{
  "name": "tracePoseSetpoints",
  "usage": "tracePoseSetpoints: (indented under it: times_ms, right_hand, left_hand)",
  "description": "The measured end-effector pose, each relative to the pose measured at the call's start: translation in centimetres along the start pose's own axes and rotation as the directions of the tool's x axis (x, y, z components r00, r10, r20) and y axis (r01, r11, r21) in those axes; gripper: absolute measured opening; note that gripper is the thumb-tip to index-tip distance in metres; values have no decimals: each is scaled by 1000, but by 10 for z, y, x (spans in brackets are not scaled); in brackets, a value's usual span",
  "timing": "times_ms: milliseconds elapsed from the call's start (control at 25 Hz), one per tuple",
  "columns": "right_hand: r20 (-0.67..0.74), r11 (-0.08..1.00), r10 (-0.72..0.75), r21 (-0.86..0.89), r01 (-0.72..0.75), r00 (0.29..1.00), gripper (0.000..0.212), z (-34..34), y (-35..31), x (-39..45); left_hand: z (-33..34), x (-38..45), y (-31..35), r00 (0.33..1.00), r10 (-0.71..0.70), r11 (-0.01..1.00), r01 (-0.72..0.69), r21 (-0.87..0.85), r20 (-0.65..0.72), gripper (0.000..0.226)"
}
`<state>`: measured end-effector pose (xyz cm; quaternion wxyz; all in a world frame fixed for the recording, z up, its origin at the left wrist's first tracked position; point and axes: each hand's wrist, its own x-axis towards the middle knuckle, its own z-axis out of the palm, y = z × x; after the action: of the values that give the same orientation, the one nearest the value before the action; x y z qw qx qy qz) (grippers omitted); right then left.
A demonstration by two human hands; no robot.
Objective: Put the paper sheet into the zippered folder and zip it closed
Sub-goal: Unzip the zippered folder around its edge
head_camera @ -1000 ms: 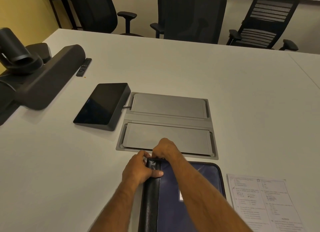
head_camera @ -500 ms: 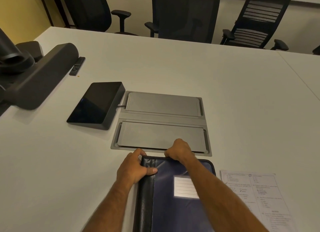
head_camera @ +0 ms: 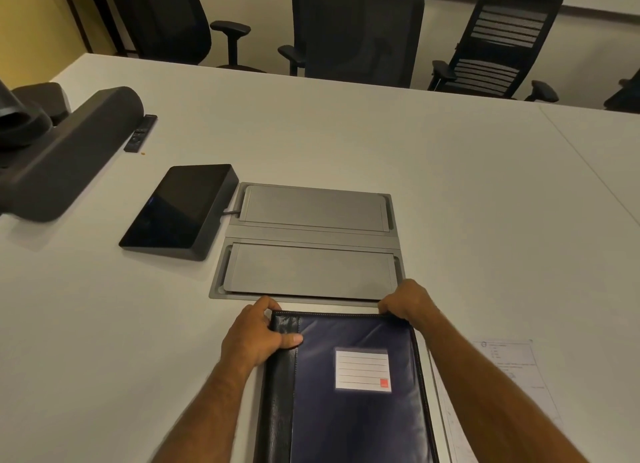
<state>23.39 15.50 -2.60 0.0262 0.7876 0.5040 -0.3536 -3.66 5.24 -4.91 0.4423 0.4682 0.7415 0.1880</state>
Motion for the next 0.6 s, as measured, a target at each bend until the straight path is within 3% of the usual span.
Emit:
tracePoseSetpoints:
  times_ms: [160,480,600]
  right_hand:
    - [-44,996,52,74,-49,998,29,-13,20,6]
    - [23,926,180,334,-177,983,16,-16,52,4]
    - [-23,902,184,402,-160,983,15,-15,56,3]
  left_hand:
    - [1,0,-2,1000,14,1000,-14,-2,-8,64]
    - [5,2,-6,999,35,998,-33,52,-37,67]
    - [7,3,0,984,162,928,-125,351,-80,80]
